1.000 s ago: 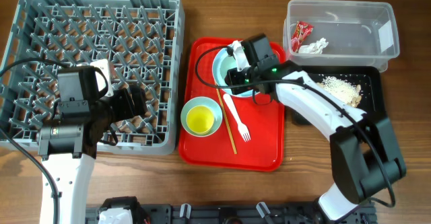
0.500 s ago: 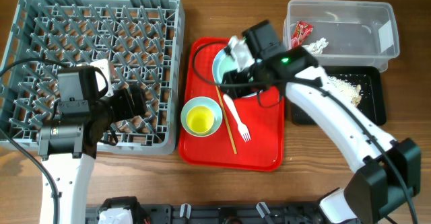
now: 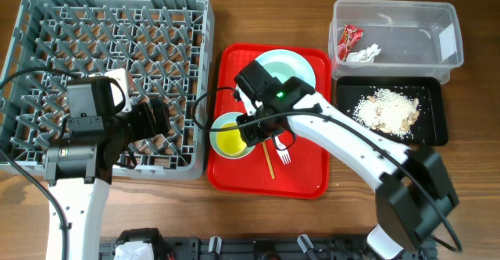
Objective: Sort waste into correct bins and load items into the dishwasher rack
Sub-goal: 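Grasp the yellow cup from the blue bowl with the right gripper, then hand the yellow cup from the right gripper to the left gripper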
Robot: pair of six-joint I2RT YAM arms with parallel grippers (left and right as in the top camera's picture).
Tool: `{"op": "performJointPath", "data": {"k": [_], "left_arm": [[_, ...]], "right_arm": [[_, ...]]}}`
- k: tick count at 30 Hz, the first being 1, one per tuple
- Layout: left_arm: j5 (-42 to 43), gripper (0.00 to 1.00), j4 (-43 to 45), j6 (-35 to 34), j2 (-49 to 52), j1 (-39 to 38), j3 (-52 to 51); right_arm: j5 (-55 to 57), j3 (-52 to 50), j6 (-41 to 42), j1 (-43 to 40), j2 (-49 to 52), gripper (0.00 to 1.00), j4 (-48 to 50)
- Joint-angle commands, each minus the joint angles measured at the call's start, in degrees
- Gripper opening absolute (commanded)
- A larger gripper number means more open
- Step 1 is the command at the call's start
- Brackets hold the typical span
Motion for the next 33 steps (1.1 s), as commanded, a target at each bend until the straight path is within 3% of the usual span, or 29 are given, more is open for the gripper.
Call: {"op": "performJointPath", "data": {"k": [1, 6, 12, 19, 25, 27, 33], "left_arm": [[-0.2, 1.0, 0.1, -0.3, 0.0, 0.3, 0.7], [-0.2, 1.0, 0.2, -0.3, 0.0, 0.4, 0.7], [-0.2, 1.0, 0.2, -0.3, 0.0, 0.4, 0.7], [0.9, 1.0, 0.9, -0.4, 0.0, 0.3, 0.7], [15.1, 1.0, 5.0, -0.4, 0.5, 0.3, 0.7], [22.7, 1.0, 8.4, -0.4, 1.6, 0.3, 0.7], [34.6, 1.0, 16.1, -0.4, 5.0, 0.3, 0.7]], "right_arm": [[2.7, -0.4, 3.0, -0.1, 3.3, 0.25, 1.2], [2.7, -0.2, 2.9, -0.1, 3.6, 0.04, 4.0], [2.7, 2.4, 2.7, -1.1, 2.3, 0.04, 2.9], [2.0, 9.1, 1.8, -7.0, -5.9, 0.04, 1.0], [-5.6, 10.4, 1.4, -16.1, -9.6, 0.04, 3.5], [-11.1, 10.1, 1.2, -19.0, -9.5, 0.04, 4.3], [-26.6, 10.1, 1.3, -22.6, -9.5, 0.04, 9.4]]}}
